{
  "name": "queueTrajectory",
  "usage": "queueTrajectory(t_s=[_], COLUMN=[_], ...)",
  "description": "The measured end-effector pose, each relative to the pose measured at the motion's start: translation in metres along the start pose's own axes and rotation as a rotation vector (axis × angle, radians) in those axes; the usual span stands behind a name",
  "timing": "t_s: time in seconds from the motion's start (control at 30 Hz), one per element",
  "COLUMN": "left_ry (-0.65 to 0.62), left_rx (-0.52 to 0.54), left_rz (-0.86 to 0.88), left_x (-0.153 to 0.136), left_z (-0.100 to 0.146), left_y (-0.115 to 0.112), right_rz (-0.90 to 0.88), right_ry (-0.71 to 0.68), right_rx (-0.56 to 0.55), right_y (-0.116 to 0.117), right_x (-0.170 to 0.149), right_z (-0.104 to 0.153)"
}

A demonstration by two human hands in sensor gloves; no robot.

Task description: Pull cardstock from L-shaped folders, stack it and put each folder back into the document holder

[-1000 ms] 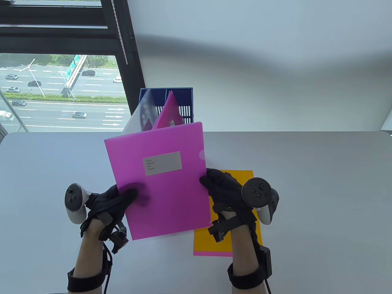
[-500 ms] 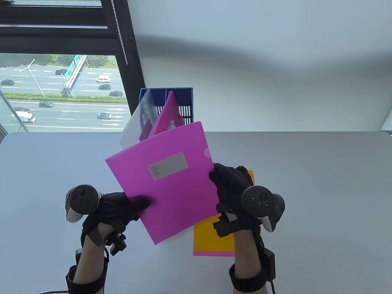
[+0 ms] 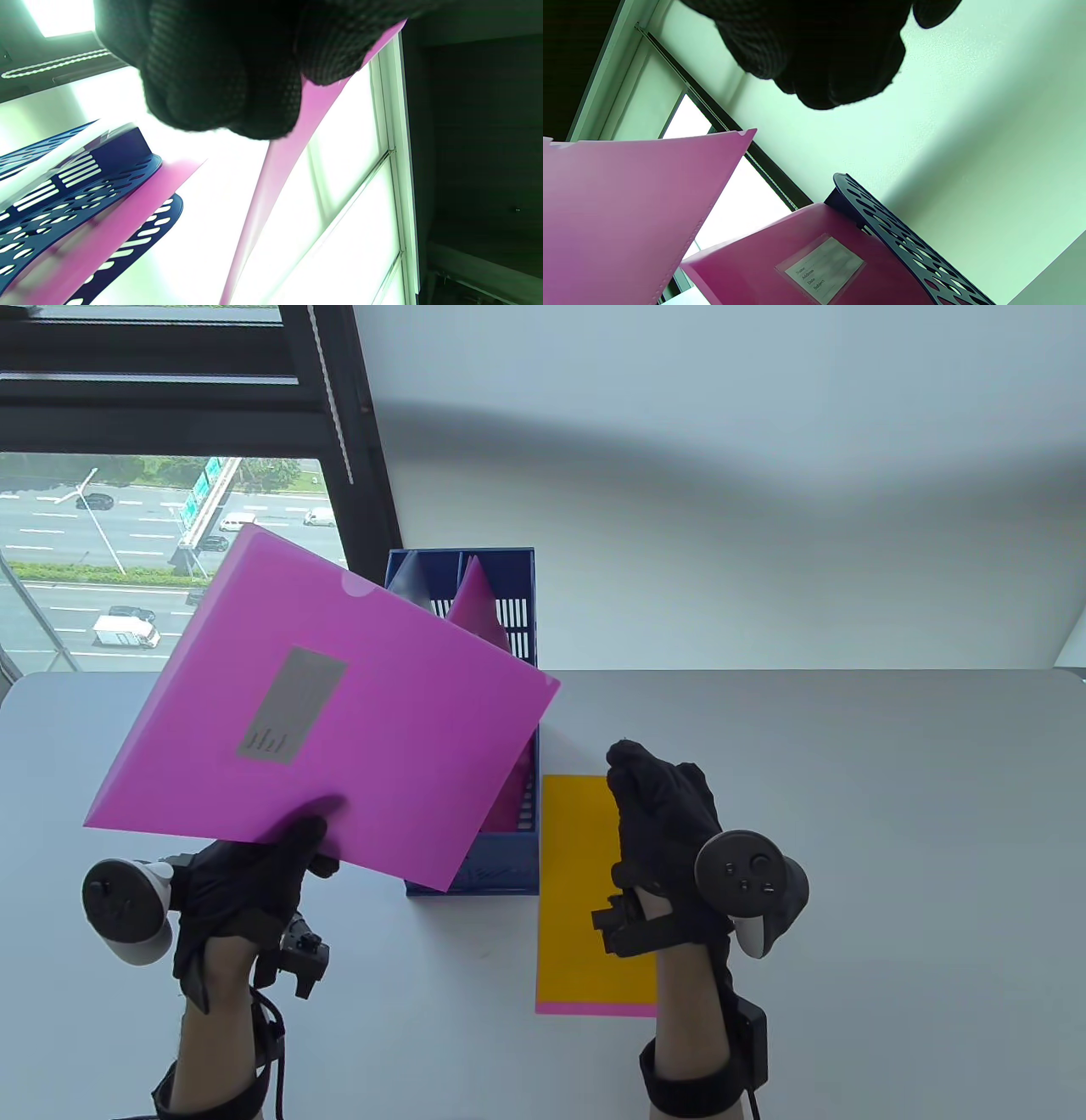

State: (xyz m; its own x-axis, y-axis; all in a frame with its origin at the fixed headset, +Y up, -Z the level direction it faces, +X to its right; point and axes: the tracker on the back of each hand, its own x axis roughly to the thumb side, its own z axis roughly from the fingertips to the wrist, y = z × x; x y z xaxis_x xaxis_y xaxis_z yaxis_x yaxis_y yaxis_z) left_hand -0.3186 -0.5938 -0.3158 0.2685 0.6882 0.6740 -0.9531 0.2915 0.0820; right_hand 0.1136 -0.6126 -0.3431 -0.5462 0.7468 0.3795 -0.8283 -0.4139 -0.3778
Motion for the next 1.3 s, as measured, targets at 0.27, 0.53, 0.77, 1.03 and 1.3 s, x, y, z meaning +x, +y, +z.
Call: queueTrajectory(t_s=[0.27,0.53,0.77,1.03,1.3], left_ry=[-0.032,-0.002,0.068,0.2,0.319], left_rx=[0.227,0.324,0.238,0.127,0.018], left_rz=[-0.001,-0.173,-0.392,-0.527,-0.545], left_x=[0.009,0.012,0.001,-0.04,-0.071], left_z=[0.009,0.015,0.011,0.009,0.014], left_y=[0.011,0.018,0.002,-0.034,-0.055], right_rz=[0.0,0.007,0.015,0.035,0.065], right_ry=[0.009,0.011,0.013,0.022,0.032], right_rx=[0.029,0.048,0.061,0.099,0.153], right_y=[0.006,0.01,0.013,0.023,0.035], right_x=[-0.002,-0.001,0.0,-0.002,-0.004], right_z=[-0.001,-0.001,-0.001,-0.001,-0.001])
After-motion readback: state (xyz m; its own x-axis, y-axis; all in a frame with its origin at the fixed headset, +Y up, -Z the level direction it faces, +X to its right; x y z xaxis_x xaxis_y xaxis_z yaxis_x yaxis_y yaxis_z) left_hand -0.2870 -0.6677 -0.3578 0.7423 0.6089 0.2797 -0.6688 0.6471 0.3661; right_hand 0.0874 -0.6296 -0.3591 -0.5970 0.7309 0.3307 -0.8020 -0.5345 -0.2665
